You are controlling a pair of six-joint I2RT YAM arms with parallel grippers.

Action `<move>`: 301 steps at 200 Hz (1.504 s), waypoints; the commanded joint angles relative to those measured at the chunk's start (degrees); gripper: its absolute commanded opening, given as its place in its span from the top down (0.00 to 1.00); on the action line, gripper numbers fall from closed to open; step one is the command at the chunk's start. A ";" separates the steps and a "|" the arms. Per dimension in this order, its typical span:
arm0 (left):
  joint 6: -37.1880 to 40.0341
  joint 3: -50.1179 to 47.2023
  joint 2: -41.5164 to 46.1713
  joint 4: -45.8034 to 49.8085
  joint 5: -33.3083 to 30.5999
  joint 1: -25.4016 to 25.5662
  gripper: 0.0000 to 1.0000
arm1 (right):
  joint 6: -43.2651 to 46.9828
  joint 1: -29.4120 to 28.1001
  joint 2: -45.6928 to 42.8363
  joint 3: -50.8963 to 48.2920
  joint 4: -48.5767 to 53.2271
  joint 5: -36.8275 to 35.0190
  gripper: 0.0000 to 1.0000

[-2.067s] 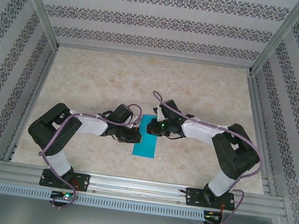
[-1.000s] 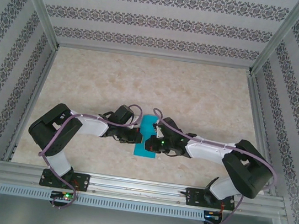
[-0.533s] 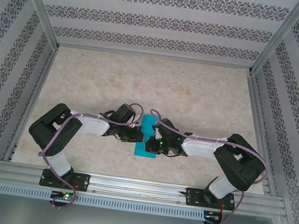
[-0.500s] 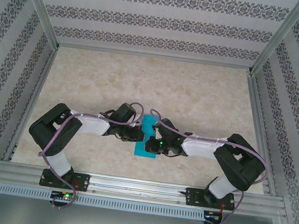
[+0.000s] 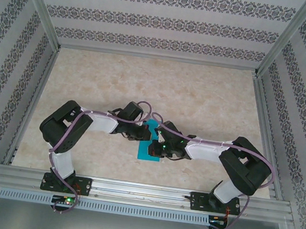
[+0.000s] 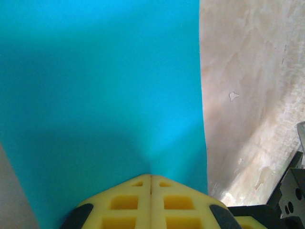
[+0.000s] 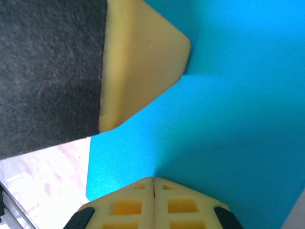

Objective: Fold a paper plane with a square sheet of paper (fold left side to right side)
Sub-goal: First fold the square sheet of paper in half at the center of the table.

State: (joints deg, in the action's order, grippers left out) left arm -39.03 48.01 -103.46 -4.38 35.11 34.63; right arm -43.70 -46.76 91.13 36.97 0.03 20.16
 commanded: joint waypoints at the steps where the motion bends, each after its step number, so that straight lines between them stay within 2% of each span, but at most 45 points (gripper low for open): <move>1: 1.96 0.48 -1.32 0.20 -1.96 -1.20 0.97 | 1.99 -0.35 2.54 -1.99 10.35 -5.46 1.00; 66: 2.85 -0.54 -2.60 -1.64 -2.86 -4.82 0.97 | 3.75 -0.34 3.00 -2.24 13.08 -6.06 1.00; 140: 6.17 2.04 -4.50 -1.99 -2.52 -8.62 0.97 | 5.03 -0.43 2.74 -2.17 13.97 -3.64 1.00; 204: 6.19 0.31 -6.22 -11.23 -0.16 -12.05 0.97 | 4.81 -0.78 2.57 -2.74 13.63 -2.19 1.00; 301: 9.53 9.23 -11.36 -5.96 -0.04 -15.50 0.97 | 3.14 -1.29 1.97 -3.74 12.07 -1.71 1.00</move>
State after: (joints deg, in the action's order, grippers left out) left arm -34.28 53.78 -111.72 -10.66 45.43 23.38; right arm -40.32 -46.76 91.18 37.21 -0.08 18.46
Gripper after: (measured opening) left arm 0.043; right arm 0.043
